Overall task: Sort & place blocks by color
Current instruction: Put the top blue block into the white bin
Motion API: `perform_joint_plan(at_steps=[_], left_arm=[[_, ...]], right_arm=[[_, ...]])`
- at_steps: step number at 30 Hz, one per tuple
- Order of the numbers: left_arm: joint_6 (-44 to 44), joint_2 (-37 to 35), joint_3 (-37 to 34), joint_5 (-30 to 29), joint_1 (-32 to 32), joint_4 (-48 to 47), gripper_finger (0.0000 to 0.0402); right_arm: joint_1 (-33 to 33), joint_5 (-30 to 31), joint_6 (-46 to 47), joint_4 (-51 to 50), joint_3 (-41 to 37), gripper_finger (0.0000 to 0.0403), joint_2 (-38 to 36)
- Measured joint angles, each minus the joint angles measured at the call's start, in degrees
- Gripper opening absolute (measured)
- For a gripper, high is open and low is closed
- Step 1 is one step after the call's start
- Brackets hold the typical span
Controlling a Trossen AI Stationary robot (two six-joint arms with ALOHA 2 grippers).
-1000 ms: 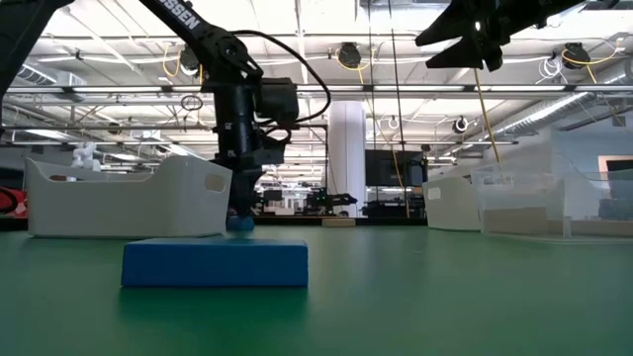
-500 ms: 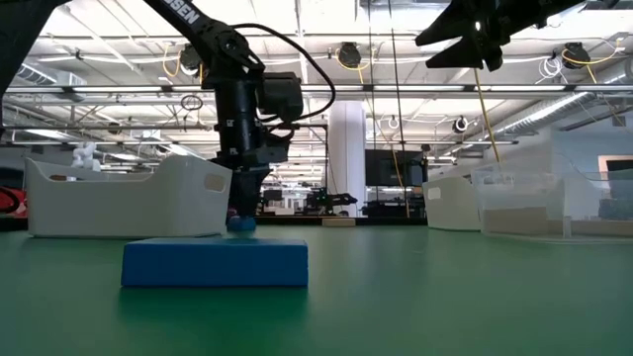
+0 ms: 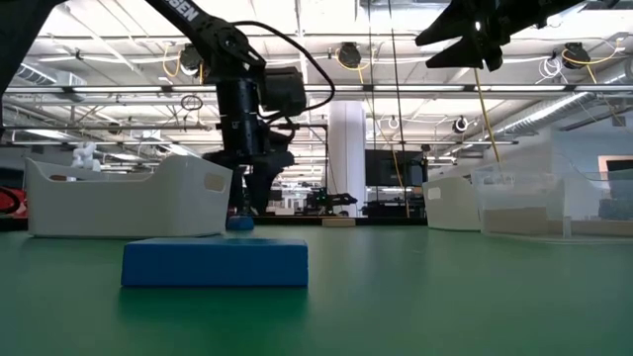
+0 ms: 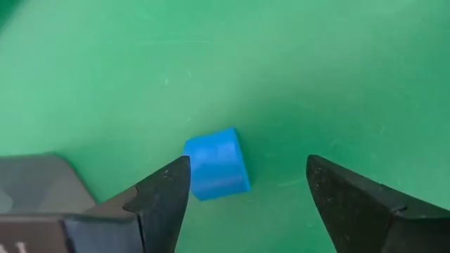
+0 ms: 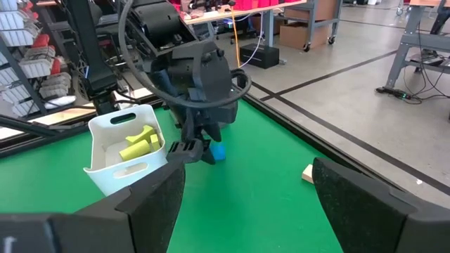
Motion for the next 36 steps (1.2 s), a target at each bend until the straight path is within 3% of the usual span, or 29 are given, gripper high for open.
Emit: perform_joint_plan(at_steps=[6, 18, 23, 29, 36], left_arm=[[-4.3, 2.1, 0.0, -0.7, 1.0, 0.1, 0.0249], [-7.7, 3.6, 0.1, 3.8, 1.7, -0.5, 0.0184], [-7.3, 3.8, 0.2, 3.9, 1.7, 0.4, 0.0133], [-6.0, 2.4, 0.0, 5.3, 1.7, 0.4, 0.0132], [-4.8, -5.5, 0.0, 9.3, 0.7, 4.0, 0.0132]], right_arm=[[0.0, 0.0, 0.0, 0.0, 0.0, 0.0300, 0.0], [0.0, 0.0, 0.0, 0.0, 0.0, 0.0300, 0.0], [0.0, 0.0, 0.0, 0.0, 0.0, 0.0300, 0.0], [0.0, 0.0, 0.0, 0.0, 0.0, 0.0300, 0.0], [0.0, 0.0, 0.0, 0.0, 0.0, 0.0300, 0.0]])
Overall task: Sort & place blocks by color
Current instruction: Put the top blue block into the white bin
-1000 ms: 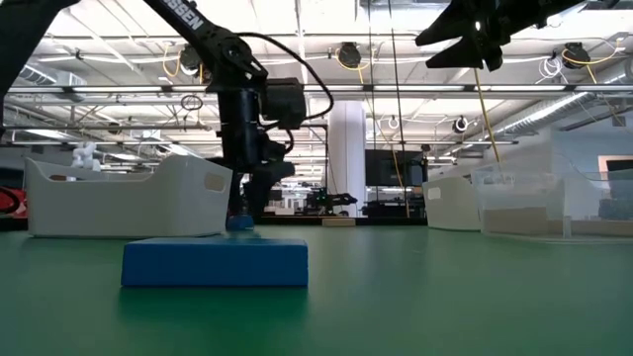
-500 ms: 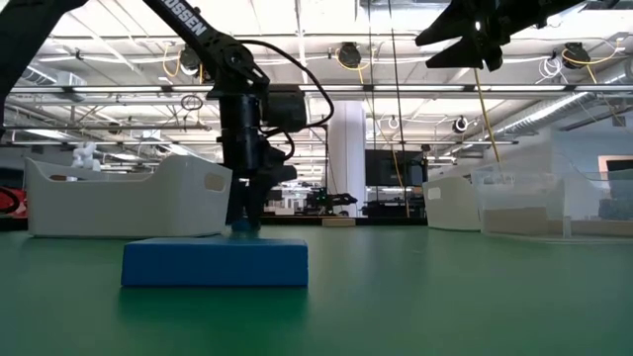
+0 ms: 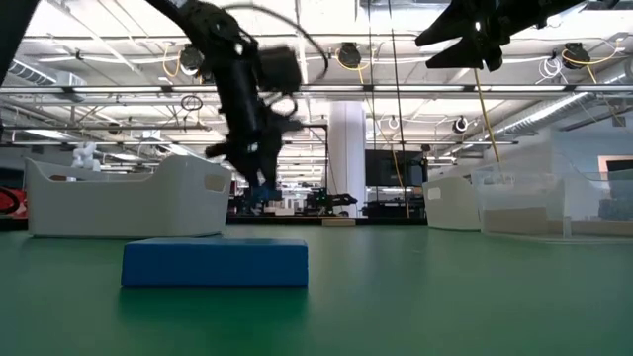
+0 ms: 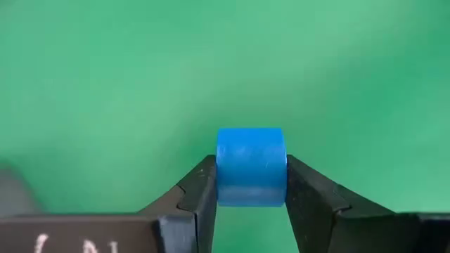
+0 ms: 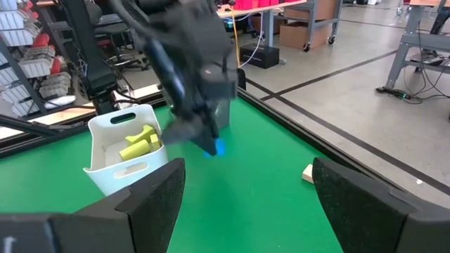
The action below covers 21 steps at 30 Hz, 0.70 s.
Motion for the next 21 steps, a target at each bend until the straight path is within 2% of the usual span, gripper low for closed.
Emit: perform_joint_plan(at_steps=[7, 14, 18, 21], left_arm=[[3.0, -7.1, 0.0, 3.9, -3.4, 18.2, 0.0132], [4.3, -8.0, 0.1, 4.6, -7.1, 38.9, 0.0132], [1.9, -8.1, 0.1, 4.5, -8.6, 45.5, 0.0132], [-1.4, -8.0, 0.1, 4.5, -9.9, 49.5, 0.0132]], right_arm=[[0.0, 0.0, 0.0, 0.0, 0.0, 0.0300, 0.0], [0.0, -0.2, 0.0, 0.3, 0.0, 0.0300, 0.0], [-0.4, -3.9, 0.0, 1.2, 0.0, 0.0300, -0.2], [-0.6, -11.1, -4.2, 2.8, -0.6, 0.0300, -1.4]])
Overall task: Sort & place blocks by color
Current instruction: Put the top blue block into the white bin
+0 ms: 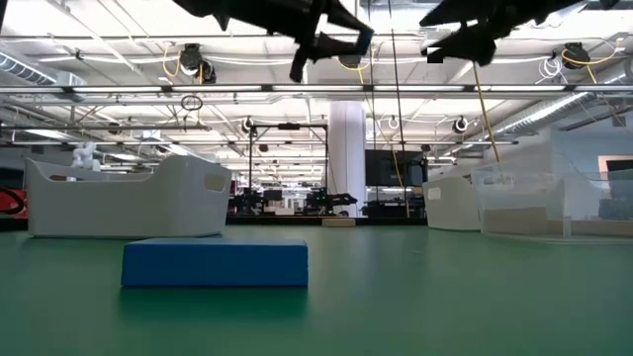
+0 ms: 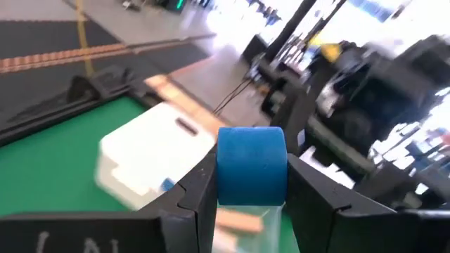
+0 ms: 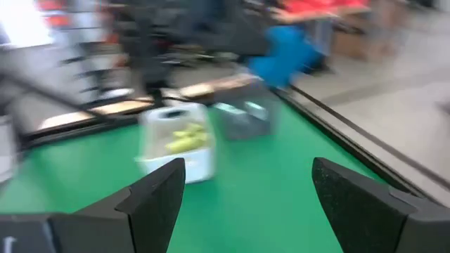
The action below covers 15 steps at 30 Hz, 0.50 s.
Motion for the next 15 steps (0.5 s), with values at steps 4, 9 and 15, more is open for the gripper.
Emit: perform_joint_plan(at_steps=[4, 9, 15], left_arm=[[-1.7, 0.0, 0.0, -2.4, -2.0, 3.5, 0.0132], [-3.1, 0.0, 0.0, -5.6, -4.4, 4.6, 0.0132], [-6.6, 0.0, 0.0, -11.0, -6.6, 4.5, 0.0132]], right_arm=[[-1.0, -7.4, -4.4, 1.6, -1.3, 0.0300, -1.7], [-1.3, -11.5, -2.9, 4.2, -2.5, 0.0300, -2.7], [-2.8, -4.9, 8.9, 11.4, -5.0, 0.0300, -1.2]])
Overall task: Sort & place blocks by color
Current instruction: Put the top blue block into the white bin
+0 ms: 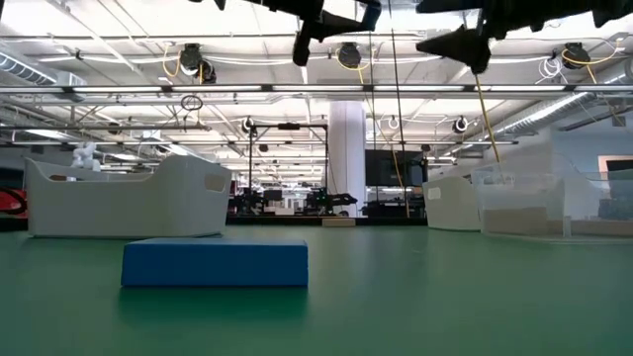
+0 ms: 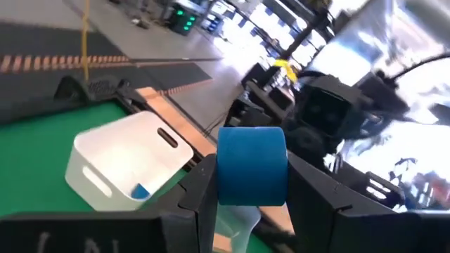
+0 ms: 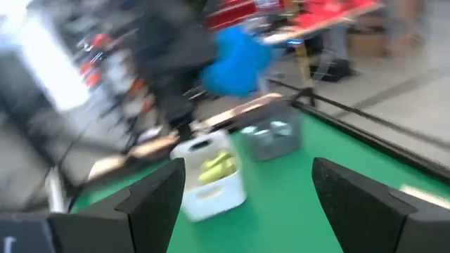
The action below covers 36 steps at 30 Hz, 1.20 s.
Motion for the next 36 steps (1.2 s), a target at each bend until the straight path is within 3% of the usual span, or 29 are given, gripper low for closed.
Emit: perform_joint_plan(at_steps=[4, 9, 14, 20, 36], left_arm=[[-11.5, 0.0, 0.0, -2.0, -0.3, -0.5, 0.0132], [-22.6, 0.9, 0.0, -1.8, -1.0, -1.0, 0.0132], [-24.7, 0.8, 0.0, -1.7, -1.6, -0.6, 0.0132], [-28.2, 0.8, 0.0, -1.4, -2.0, 0.3, 0.0132], [-35.2, 3.2, 0.0, 0.4, -4.0, 1.1, 0.0132]], right_arm=[[-2.5, 3.9, 6.3, 2.5, -0.1, 0.0300, 1.9], [-3.8, -3.2, 2.9, 11.9, 0.0, 0.0300, 5.5], [-3.5, -8.2, -12.8, 18.0, -0.1, 0.0295, 9.0], [-3.4, -8.2, -24.9, 20.3, -0.1, 0.0291, 11.1], [-3.3, -8.1, -35.5, 37.3, -0.1, 0.0290, 21.1]])
